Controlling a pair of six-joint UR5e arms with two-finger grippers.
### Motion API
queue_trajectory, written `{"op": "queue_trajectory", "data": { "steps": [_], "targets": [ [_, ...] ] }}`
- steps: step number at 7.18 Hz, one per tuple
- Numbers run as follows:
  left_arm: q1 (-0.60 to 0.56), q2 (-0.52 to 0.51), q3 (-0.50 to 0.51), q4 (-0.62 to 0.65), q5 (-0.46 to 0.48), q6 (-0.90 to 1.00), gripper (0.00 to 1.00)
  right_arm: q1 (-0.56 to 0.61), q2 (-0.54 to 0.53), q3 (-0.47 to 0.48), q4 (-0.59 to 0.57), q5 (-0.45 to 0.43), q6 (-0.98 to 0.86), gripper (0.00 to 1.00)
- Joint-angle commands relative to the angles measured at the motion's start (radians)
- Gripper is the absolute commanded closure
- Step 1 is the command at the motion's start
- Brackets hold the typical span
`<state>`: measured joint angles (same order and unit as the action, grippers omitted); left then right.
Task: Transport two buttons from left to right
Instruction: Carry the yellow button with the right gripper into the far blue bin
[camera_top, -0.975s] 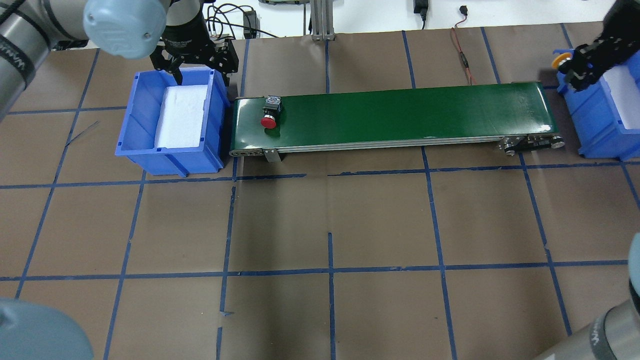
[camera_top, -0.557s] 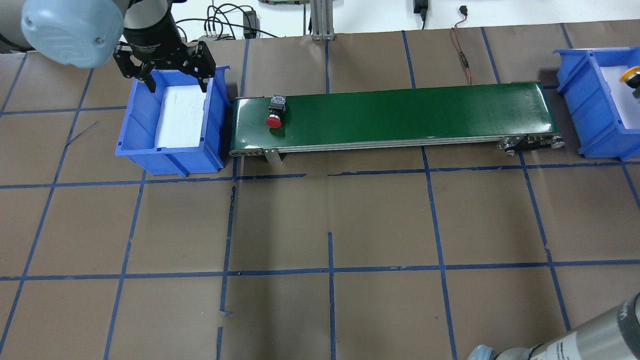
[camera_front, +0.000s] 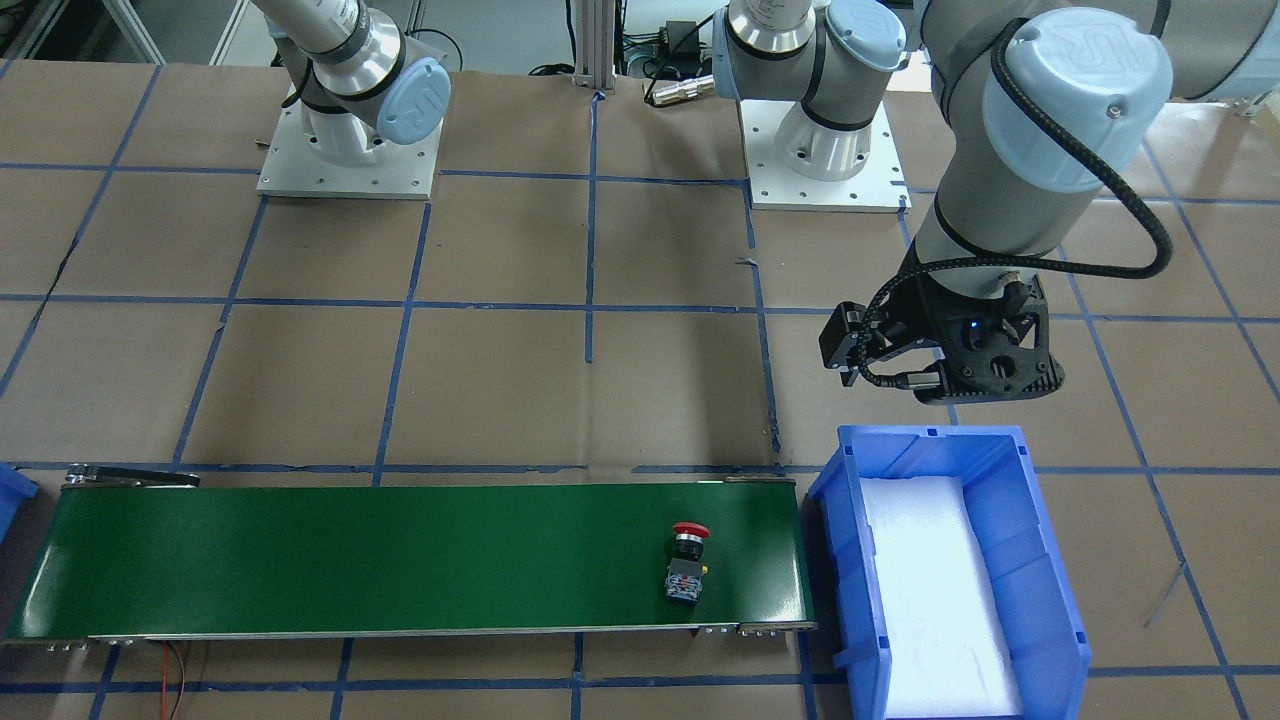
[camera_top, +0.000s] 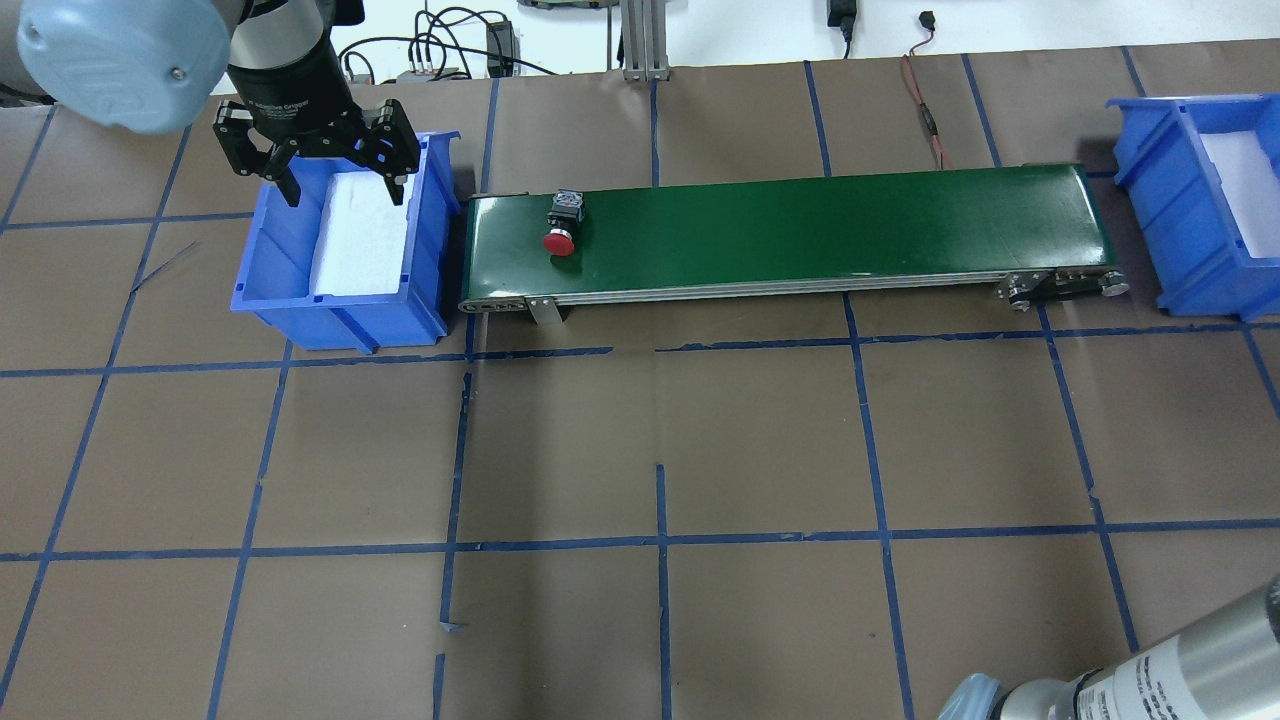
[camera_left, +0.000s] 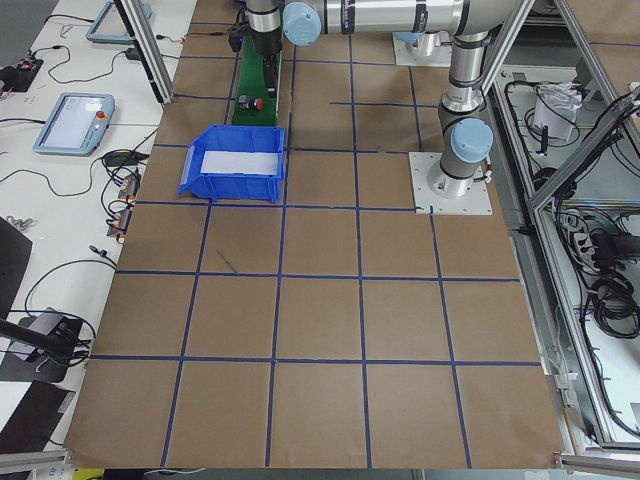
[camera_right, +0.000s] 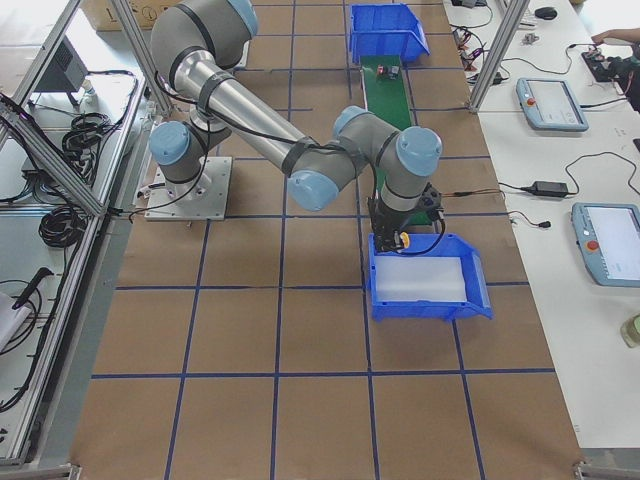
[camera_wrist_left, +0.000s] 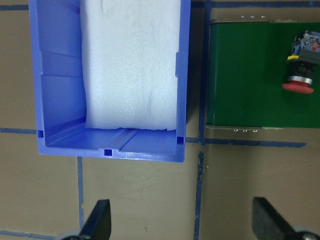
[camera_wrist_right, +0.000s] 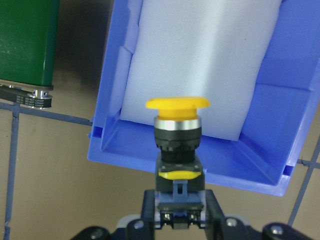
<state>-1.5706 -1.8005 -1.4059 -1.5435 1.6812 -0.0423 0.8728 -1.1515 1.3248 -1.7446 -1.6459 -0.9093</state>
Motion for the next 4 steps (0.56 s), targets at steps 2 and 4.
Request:
{"op": "queue_trajectory", "data": {
  "steps": [2, 4],
  "targets": [
    [0.013, 0.012, 0.004, 0.006, -0.003, 0.004, 0.00, -0.003, 0.081, 0.007, -0.102, 0.009, 0.000, 0.91],
    [0.082, 0.021, 0.002, 0.002, -0.066, 0.004, 0.00, -0.003, 0.111, 0.007, -0.128, 0.011, 0.000, 0.91]
  ]
}}
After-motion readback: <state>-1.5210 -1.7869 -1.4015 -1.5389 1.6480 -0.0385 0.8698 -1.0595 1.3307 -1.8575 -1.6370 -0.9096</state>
